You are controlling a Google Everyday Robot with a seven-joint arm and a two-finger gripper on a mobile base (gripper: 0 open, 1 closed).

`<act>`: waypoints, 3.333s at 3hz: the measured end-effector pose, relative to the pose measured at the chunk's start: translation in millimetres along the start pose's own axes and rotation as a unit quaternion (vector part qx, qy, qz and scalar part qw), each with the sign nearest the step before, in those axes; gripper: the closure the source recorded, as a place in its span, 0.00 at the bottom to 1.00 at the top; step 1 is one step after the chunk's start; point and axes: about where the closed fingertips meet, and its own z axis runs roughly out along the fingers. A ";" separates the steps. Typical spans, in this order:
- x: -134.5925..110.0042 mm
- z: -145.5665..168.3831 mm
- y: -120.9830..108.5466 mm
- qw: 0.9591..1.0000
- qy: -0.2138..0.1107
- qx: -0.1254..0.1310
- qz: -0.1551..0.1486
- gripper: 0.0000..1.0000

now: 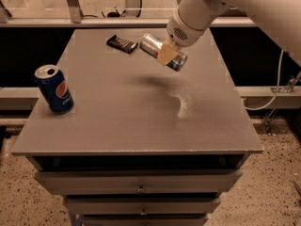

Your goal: Move redbull can near rxbar chocolate

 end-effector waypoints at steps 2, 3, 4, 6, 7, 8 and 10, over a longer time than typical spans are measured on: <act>-49.6 67.3 -26.8 0.996 0.000 -0.045 -0.077 1.00; -69.6 99.1 -30.9 0.990 0.003 -0.062 -0.128 1.00; -78.7 119.9 -33.3 0.984 0.016 -0.070 -0.160 1.00; -78.1 143.8 -42.2 0.979 0.054 -0.068 -0.184 0.52; -76.4 146.5 -47.3 0.978 0.064 -0.063 -0.187 0.28; -78.0 143.7 -47.9 0.978 0.064 -0.063 -0.188 0.05; -73.9 132.5 -67.7 0.979 0.069 -0.043 -0.185 0.00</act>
Offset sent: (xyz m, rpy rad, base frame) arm 0.0972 0.0618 -0.0384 -0.0407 0.0206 0.2517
